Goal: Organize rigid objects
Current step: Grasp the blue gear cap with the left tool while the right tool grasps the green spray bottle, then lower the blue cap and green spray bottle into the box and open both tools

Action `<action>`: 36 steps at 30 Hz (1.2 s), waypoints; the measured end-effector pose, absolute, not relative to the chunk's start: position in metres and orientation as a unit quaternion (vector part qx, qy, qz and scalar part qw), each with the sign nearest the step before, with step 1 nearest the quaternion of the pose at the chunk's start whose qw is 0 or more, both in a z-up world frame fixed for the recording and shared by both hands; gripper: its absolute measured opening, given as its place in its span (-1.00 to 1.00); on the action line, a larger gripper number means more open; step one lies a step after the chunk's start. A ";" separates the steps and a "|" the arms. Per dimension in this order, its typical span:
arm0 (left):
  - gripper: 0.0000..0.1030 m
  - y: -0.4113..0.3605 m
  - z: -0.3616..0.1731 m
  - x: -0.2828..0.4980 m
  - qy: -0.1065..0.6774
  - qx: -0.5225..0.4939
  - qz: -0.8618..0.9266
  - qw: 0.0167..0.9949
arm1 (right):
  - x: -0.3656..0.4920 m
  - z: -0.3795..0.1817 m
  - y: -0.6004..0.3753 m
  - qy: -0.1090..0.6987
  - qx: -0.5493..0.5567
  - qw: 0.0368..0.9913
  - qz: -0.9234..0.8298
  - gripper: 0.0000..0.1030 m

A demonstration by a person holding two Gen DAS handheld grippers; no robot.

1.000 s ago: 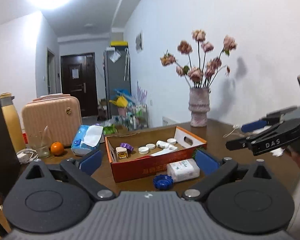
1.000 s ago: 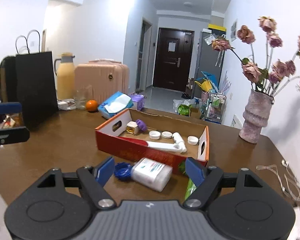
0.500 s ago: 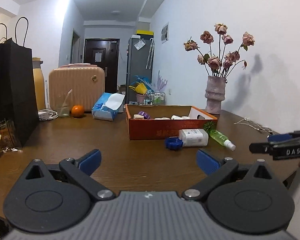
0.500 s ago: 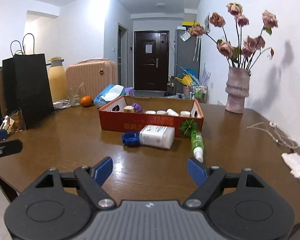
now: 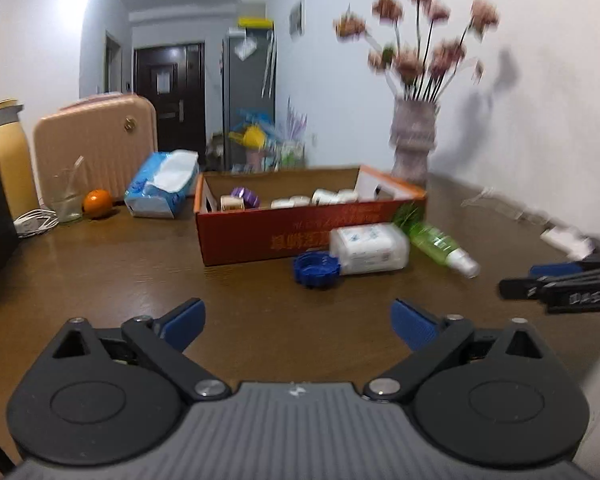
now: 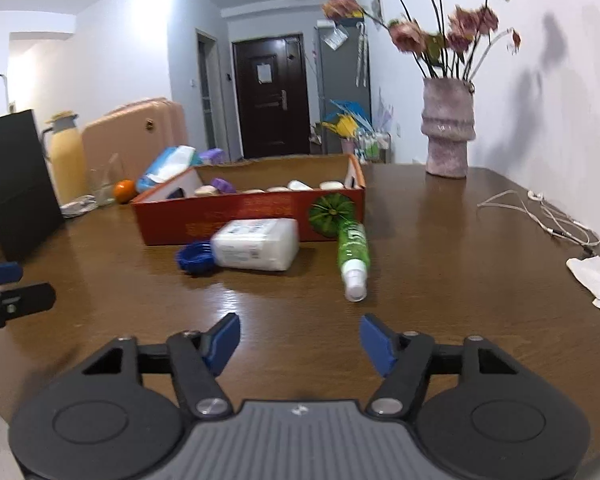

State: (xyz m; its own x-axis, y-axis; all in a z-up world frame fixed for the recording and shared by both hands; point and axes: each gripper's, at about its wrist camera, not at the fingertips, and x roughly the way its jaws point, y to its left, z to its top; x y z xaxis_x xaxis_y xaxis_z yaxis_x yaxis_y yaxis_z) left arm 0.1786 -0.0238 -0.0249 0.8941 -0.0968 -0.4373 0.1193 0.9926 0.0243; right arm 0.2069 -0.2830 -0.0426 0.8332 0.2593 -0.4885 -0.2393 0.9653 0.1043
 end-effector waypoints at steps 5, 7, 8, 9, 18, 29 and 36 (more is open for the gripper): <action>0.58 -0.034 -0.043 0.254 0.274 0.031 -0.072 0.959 | 0.260 -0.044 -0.291 0.274 0.021 0.953 0.126 -0.11; 0.58 -0.038 -0.050 0.276 0.284 0.034 -0.079 0.955 | 0.280 -0.043 -0.294 0.275 0.017 0.953 0.122 -0.11; 0.58 -0.040 -0.054 0.287 0.289 0.040 -0.078 0.953 | 0.289 -0.043 -0.294 0.277 0.015 0.953 0.119 -0.11; 0.58 -0.043 -0.057 0.297 0.293 0.047 -0.080 0.952 | 0.299 -0.043 -0.295 0.279 0.013 0.953 0.116 -0.11; 0.05 -0.048 -0.072 0.349 0.314 0.062 -0.109 0.941 | 0.381 -0.060 -0.289 0.319 0.011 0.941 0.111 -0.10; 0.04 -0.035 -0.057 0.320 0.286 0.012 -0.101 0.953 | 0.382 -0.068 -0.274 0.337 -0.005 0.932 0.129 -0.41; 0.04 -0.006 -0.038 0.272 0.290 -0.053 -0.079 0.952 | 0.340 -0.061 -0.278 0.316 0.037 0.942 0.109 -0.41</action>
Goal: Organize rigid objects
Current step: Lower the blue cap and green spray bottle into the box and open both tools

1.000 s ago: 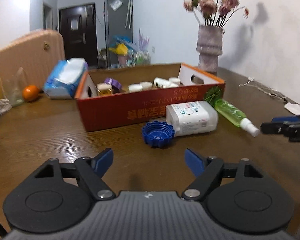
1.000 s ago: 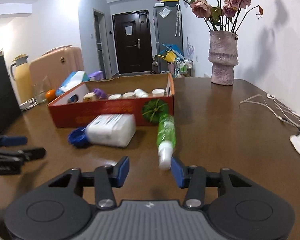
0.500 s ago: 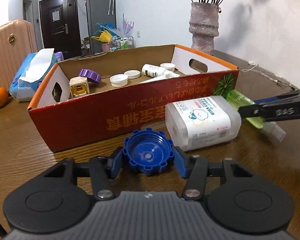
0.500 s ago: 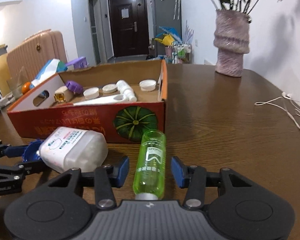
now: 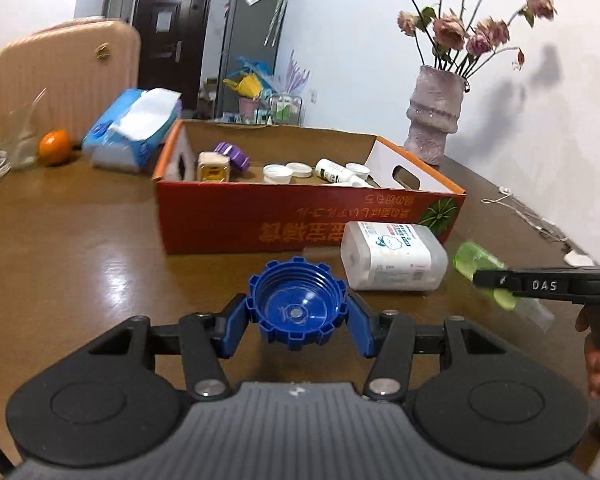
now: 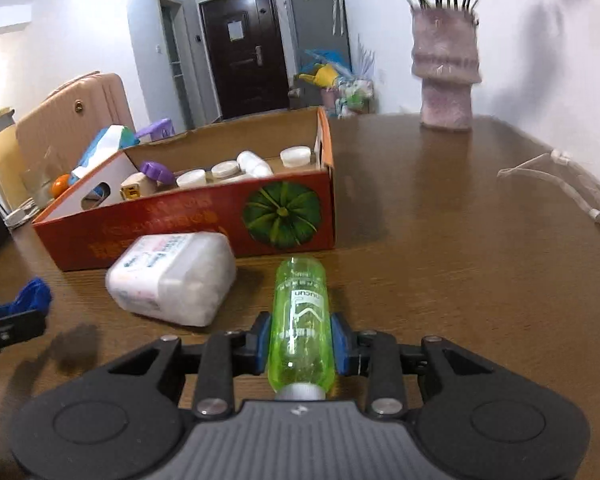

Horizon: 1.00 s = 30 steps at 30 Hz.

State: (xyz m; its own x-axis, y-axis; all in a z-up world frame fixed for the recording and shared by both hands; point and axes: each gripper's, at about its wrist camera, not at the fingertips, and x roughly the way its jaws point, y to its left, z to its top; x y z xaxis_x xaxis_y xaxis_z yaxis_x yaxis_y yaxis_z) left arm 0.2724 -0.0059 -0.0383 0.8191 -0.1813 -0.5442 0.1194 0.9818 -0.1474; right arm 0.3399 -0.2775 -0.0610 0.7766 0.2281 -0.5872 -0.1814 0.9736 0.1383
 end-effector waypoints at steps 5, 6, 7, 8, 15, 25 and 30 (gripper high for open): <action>0.04 0.002 0.005 0.213 0.215 -0.037 -0.052 0.974 | 0.294 -0.038 -0.275 0.278 0.067 0.947 0.146 -0.41; 0.04 0.005 0.009 0.202 0.209 -0.049 -0.052 0.975 | 0.286 -0.033 -0.272 0.278 0.057 0.949 0.140 -0.41; 0.04 0.008 0.013 0.193 0.207 -0.059 -0.053 0.975 | 0.277 -0.027 -0.270 0.270 0.052 0.951 0.139 -0.41; 0.04 0.008 0.016 0.186 0.207 -0.063 -0.054 0.975 | 0.268 -0.021 -0.270 0.258 0.051 0.954 0.143 -0.41; 0.04 -0.010 0.053 0.162 0.171 0.000 -0.045 0.984 | 0.215 0.018 -0.285 0.187 0.082 0.966 0.161 -0.41; 0.04 -0.010 0.077 0.208 0.160 -0.002 -0.045 0.986 | 0.236 0.055 -0.301 0.156 0.055 0.971 0.173 -0.41; 0.04 -0.011 0.070 0.271 0.192 0.001 -0.064 0.979 | 0.293 0.061 -0.295 0.184 0.056 0.962 0.193 -0.41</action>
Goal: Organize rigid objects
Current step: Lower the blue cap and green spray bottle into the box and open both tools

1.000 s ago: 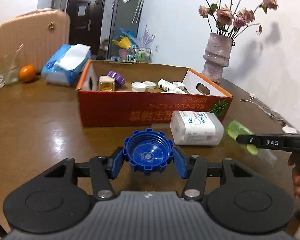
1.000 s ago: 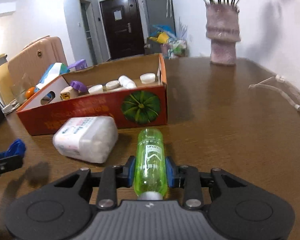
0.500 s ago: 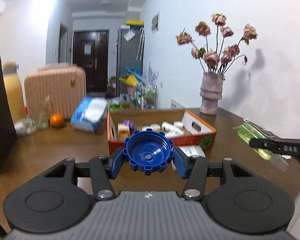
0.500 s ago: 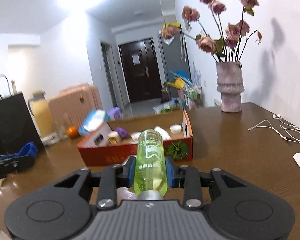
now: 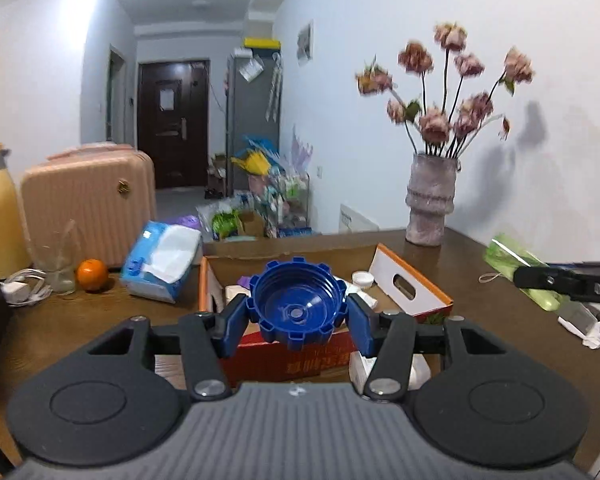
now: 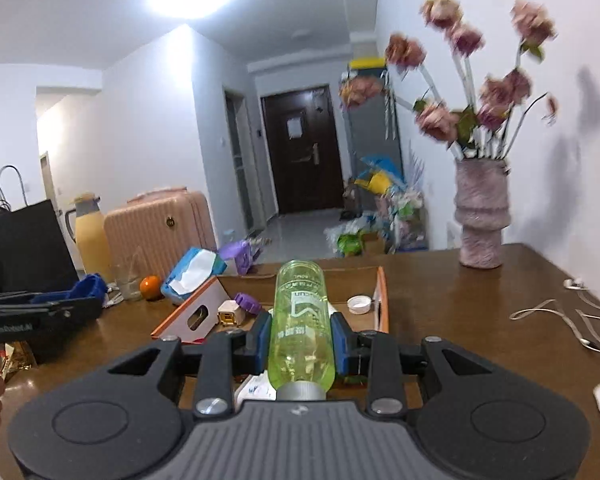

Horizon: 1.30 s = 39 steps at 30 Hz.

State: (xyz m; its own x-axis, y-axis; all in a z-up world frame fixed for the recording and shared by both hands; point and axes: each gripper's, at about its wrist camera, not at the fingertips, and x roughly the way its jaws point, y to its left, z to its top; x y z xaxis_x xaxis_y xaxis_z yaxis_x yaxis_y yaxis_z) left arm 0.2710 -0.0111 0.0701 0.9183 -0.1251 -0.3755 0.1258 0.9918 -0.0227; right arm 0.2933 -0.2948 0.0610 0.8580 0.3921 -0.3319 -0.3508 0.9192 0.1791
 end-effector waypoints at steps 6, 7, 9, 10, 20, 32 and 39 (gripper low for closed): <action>0.04 -0.003 0.041 0.364 0.265 0.017 -0.075 0.961 | 0.400 0.048 -0.278 0.269 0.058 0.943 0.188 -0.41; 0.04 0.001 0.035 0.379 0.278 0.019 -0.072 0.958 | 0.419 0.044 -0.274 0.284 0.050 0.941 0.179 -0.41; 0.04 0.010 0.022 0.410 0.304 0.017 -0.070 0.950 | 0.455 0.034 -0.265 0.311 0.038 0.936 0.162 -0.41; 0.04 0.014 0.015 0.425 0.316 0.017 -0.069 0.946 | 0.468 0.030 -0.261 0.321 0.030 0.934 0.155 -0.41; 0.04 0.017 -0.019 0.495 0.354 0.077 -0.070 0.930 | 0.555 -0.019 -0.205 0.352 -0.140 0.922 0.086 -0.41; 0.07 0.016 -0.036 0.506 0.363 0.092 -0.085 0.923 | 0.577 -0.051 -0.168 0.370 -0.252 0.891 0.075 -0.41; 0.13 0.017 -0.030 0.495 0.370 0.086 -0.084 0.921 | 0.575 -0.039 -0.176 0.374 -0.222 0.896 0.092 -0.46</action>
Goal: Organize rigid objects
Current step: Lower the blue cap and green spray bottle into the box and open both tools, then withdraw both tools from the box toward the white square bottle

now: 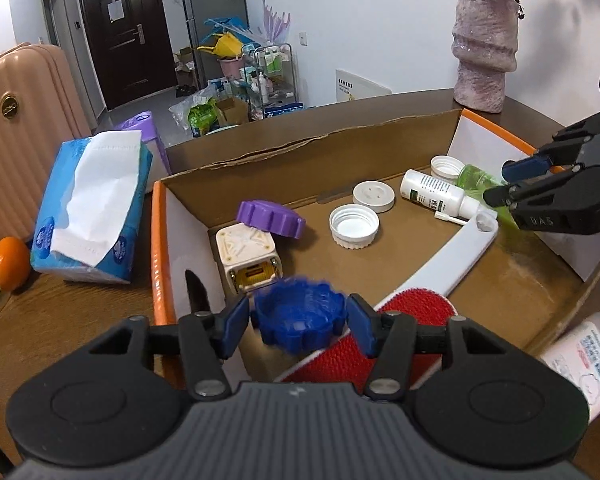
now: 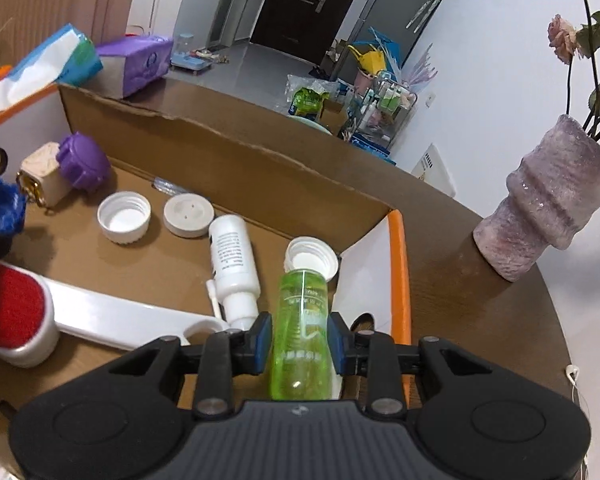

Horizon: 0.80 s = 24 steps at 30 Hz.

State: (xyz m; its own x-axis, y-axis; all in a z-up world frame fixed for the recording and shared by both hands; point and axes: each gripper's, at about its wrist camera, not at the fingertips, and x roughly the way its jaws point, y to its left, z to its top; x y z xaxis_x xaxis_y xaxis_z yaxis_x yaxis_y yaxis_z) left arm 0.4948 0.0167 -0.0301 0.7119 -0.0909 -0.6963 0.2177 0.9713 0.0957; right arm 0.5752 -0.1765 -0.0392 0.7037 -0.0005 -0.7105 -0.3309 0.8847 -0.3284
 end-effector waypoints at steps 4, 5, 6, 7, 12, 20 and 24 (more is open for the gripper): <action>0.16 0.021 -0.014 0.486 0.369 0.070 -0.075 0.924 | 0.568 -0.024 -0.179 0.372 -0.204 0.900 0.099 -0.46; 0.20 0.023 -0.008 0.482 0.367 0.066 -0.073 0.925 | 0.564 -0.019 -0.180 0.373 -0.198 0.900 0.105 -0.46; 0.31 0.024 -0.001 0.477 0.364 0.062 -0.072 0.927 | 0.559 -0.012 -0.181 0.371 -0.192 0.902 0.111 -0.46; 0.39 0.025 0.006 0.472 0.360 0.060 -0.072 0.928 | 0.552 -0.002 -0.184 0.367 -0.185 0.904 0.115 -0.46; 0.47 0.028 0.045 0.437 0.337 0.051 -0.062 0.938 | 0.517 0.043 -0.202 0.346 -0.150 0.918 0.122 -0.41; 0.95 0.023 0.103 0.352 0.270 0.047 -0.044 0.961 | 0.441 0.093 -0.233 0.308 -0.089 0.932 0.167 0.01; 1.00 0.018 0.112 0.311 0.232 0.049 -0.038 0.971 | 0.398 0.100 -0.244 0.283 -0.080 0.940 0.172 0.06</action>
